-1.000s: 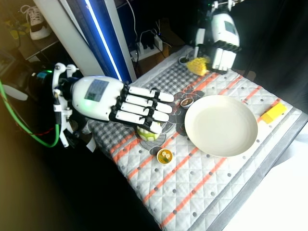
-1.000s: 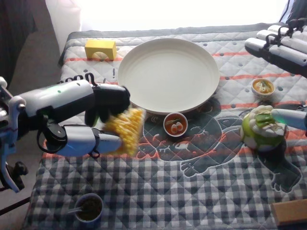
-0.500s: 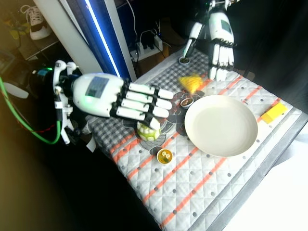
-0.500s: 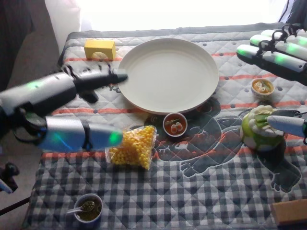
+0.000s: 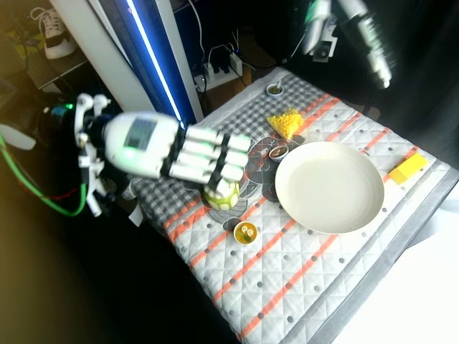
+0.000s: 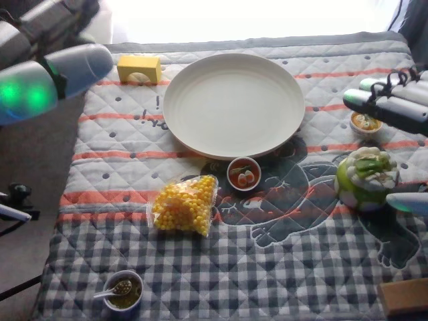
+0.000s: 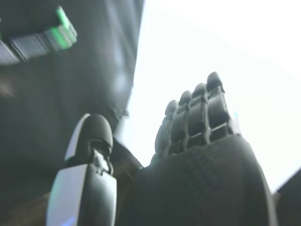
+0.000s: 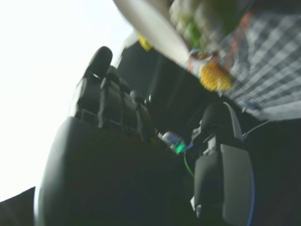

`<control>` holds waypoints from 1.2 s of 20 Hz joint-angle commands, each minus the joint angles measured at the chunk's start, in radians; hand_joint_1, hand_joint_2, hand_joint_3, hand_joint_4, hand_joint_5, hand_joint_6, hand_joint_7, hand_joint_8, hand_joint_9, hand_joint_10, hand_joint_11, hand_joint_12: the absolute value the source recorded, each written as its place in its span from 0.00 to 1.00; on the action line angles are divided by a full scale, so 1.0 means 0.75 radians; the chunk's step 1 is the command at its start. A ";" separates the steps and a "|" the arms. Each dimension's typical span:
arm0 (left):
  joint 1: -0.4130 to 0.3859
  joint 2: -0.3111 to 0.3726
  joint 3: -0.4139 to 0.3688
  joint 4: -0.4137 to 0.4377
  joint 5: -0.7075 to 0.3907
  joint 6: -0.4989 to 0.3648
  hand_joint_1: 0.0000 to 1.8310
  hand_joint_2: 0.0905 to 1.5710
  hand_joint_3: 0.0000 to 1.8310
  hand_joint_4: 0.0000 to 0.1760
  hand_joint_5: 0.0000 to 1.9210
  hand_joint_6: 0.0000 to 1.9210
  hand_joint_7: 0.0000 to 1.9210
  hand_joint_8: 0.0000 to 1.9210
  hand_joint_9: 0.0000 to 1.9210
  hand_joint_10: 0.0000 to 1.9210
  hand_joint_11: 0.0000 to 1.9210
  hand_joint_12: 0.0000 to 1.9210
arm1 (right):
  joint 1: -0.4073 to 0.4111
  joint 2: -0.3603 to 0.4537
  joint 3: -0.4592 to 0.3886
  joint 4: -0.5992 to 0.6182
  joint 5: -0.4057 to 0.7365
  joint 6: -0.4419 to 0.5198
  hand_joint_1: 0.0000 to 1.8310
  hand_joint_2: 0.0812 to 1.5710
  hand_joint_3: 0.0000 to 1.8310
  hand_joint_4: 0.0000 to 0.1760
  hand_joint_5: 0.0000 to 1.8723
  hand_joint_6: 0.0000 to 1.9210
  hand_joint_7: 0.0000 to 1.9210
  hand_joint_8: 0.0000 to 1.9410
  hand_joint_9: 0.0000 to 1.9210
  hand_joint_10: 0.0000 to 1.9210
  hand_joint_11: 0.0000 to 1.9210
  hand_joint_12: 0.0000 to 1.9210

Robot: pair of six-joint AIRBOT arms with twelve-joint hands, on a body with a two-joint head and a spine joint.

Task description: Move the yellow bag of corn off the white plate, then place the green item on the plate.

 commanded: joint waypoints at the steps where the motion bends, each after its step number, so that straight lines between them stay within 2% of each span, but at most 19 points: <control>1: -0.006 -0.011 -0.001 0.014 -0.199 -0.015 0.21 0.82 0.00 0.00 0.06 0.00 0.03 0.00 0.02 0.01 0.00 0.36 | 0.010 -0.012 0.011 0.005 0.100 0.006 0.36 0.73 0.00 0.15 0.00 0.00 0.00 0.00 0.05 0.01 0.00 0.41; 2: -0.003 -0.015 -0.001 0.010 -0.215 -0.017 0.21 0.83 0.00 0.00 0.05 0.00 0.03 0.00 0.03 0.01 0.00 0.36 | 0.010 -0.034 0.030 0.010 0.067 0.006 0.37 0.73 0.00 0.04 0.00 0.00 0.00 0.00 0.05 0.00 0.00 0.45; 3: -0.001 -0.016 -0.001 0.008 -0.225 -0.022 0.24 0.82 0.00 0.00 0.06 0.00 0.03 0.00 0.03 0.01 0.00 0.31 | 0.010 -0.053 0.049 0.014 0.042 0.006 0.38 0.72 0.00 0.00 0.00 0.00 0.00 0.00 0.04 0.00 0.00 0.48; 5: 0.009 -0.016 0.001 0.004 -0.242 -0.035 0.25 0.82 0.00 0.00 0.06 0.00 0.03 0.00 0.03 0.01 0.00 0.30 | 0.010 -0.081 0.070 0.016 0.012 0.008 0.38 0.71 0.00 0.00 0.00 0.00 0.00 0.00 0.03 0.00 0.00 0.50; 8: 0.027 -0.017 0.010 -0.002 -0.267 -0.077 0.31 0.82 0.00 0.00 0.08 0.00 0.05 0.00 0.03 0.00 0.00 0.22 | 0.010 -0.113 0.092 0.018 -0.028 0.009 0.40 0.71 0.00 0.21 0.00 0.00 0.02 0.01 0.04 0.01 0.00 0.44; 9: 0.030 -0.019 0.012 -0.004 -0.271 -0.080 0.31 0.83 0.00 0.00 0.08 0.00 0.05 0.00 0.04 0.00 0.00 0.23 | 0.010 -0.122 0.097 0.017 -0.034 0.009 0.43 0.71 0.00 0.19 0.00 0.00 0.04 0.01 0.05 0.02 0.00 0.49; 10: 0.032 -0.020 0.012 -0.006 -0.272 -0.081 0.33 0.83 0.00 0.00 0.08 0.00 0.05 0.00 0.04 0.00 0.00 0.25 | 0.010 -0.127 0.099 0.017 -0.035 0.009 0.45 0.72 0.00 0.00 0.06 0.02 0.10 0.03 0.14 0.08 0.00 0.76; 11: 0.034 -0.020 0.012 -0.006 -0.273 -0.081 0.32 0.83 0.00 0.00 0.09 0.00 0.05 0.00 0.04 0.01 0.00 0.31 | 0.010 -0.133 0.102 0.017 -0.035 0.009 0.45 0.73 0.00 0.00 0.10 0.05 0.15 0.03 0.11 0.32 0.00 0.87; 12: 0.037 -0.020 0.013 -0.008 -0.273 -0.083 0.31 0.83 0.00 0.00 0.09 0.00 0.06 0.00 0.05 0.01 0.00 0.35 | 0.010 -0.137 0.104 0.014 -0.035 0.009 0.51 0.74 0.00 0.00 0.14 0.18 0.22 0.21 0.14 0.57 0.08 0.92; 13: 0.039 -0.021 0.013 -0.012 -0.274 -0.084 0.31 0.84 0.00 0.00 0.10 0.00 0.06 0.00 0.05 0.01 0.00 0.36 | 0.010 -0.138 0.104 0.012 -0.035 0.009 0.55 0.74 0.00 0.00 0.14 0.30 0.22 0.37 0.18 0.70 0.16 0.95; 14: 0.042 -0.022 0.015 -0.016 -0.280 -0.086 0.32 0.83 0.00 0.00 0.10 0.00 0.06 0.00 0.06 0.01 0.00 0.37 | 0.011 -0.138 0.104 0.007 -0.033 0.009 0.68 0.77 0.00 0.00 0.19 0.43 0.34 0.66 0.29 0.76 0.26 0.98; 15: 0.047 -0.022 0.016 -0.020 -0.285 -0.087 0.32 0.83 0.00 0.00 0.10 0.00 0.06 0.00 0.05 0.01 0.00 0.35 | 0.016 -0.132 0.100 -0.001 -0.023 0.009 0.64 0.82 0.01 0.00 0.23 0.75 0.38 0.76 0.35 0.81 0.32 1.00; 16: 0.050 -0.022 0.016 -0.022 -0.287 -0.088 0.33 0.84 0.00 0.00 0.09 0.00 0.06 0.00 0.05 0.01 0.00 0.35 | 0.021 -0.122 0.093 -0.006 -0.005 0.009 0.64 0.83 0.00 0.00 0.26 0.77 0.39 0.81 0.40 0.88 0.40 1.00; 17: 0.053 -0.022 0.017 -0.025 -0.289 -0.091 0.35 0.84 0.00 0.00 0.09 0.00 0.06 0.00 0.05 0.00 0.00 0.39 | 0.027 -0.102 0.078 -0.014 0.027 0.010 0.64 0.84 0.00 0.00 0.26 0.78 0.38 0.85 0.40 0.91 0.40 1.00; 19: 0.054 -0.023 0.019 -0.025 -0.290 -0.095 0.35 0.84 0.00 0.00 0.08 0.00 0.05 0.00 0.05 0.00 0.00 0.39 | 0.041 -0.056 0.040 -0.037 0.105 0.010 0.63 0.83 0.00 0.00 0.28 0.77 0.38 0.85 0.42 0.89 0.43 1.00; 21: 0.054 -0.030 0.023 -0.025 -0.290 -0.099 0.34 0.84 0.00 0.00 0.10 0.00 0.07 0.00 0.06 0.01 0.00 0.42 | 0.076 -0.032 0.028 -0.059 0.190 0.010 0.63 0.84 0.00 0.00 0.27 0.78 0.38 0.86 0.39 0.92 0.41 1.00; 22: 0.054 -0.036 0.027 -0.025 -0.291 -0.103 0.34 0.84 0.00 0.00 0.09 0.00 0.07 0.00 0.06 0.01 0.00 0.40 | 0.118 -0.048 0.050 -0.066 0.203 0.009 0.63 0.84 0.00 0.00 0.27 0.76 0.39 0.85 0.46 0.93 0.47 1.00; 23: 0.054 -0.040 0.031 -0.025 -0.290 -0.109 0.34 0.84 0.00 0.00 0.09 0.00 0.07 0.00 0.06 0.01 0.00 0.39 | 0.150 -0.072 0.073 -0.072 0.203 0.009 0.63 0.84 0.00 0.00 0.27 0.77 0.39 0.84 0.43 0.93 0.43 1.00; 24: 0.054 -0.050 0.039 -0.025 -0.290 -0.123 0.33 0.85 0.00 0.00 0.09 0.00 0.06 0.00 0.05 0.00 0.00 0.36 | 0.207 -0.118 0.112 -0.086 0.183 0.009 0.63 0.83 0.00 0.00 0.28 0.77 0.38 0.83 0.35 0.92 0.33 1.00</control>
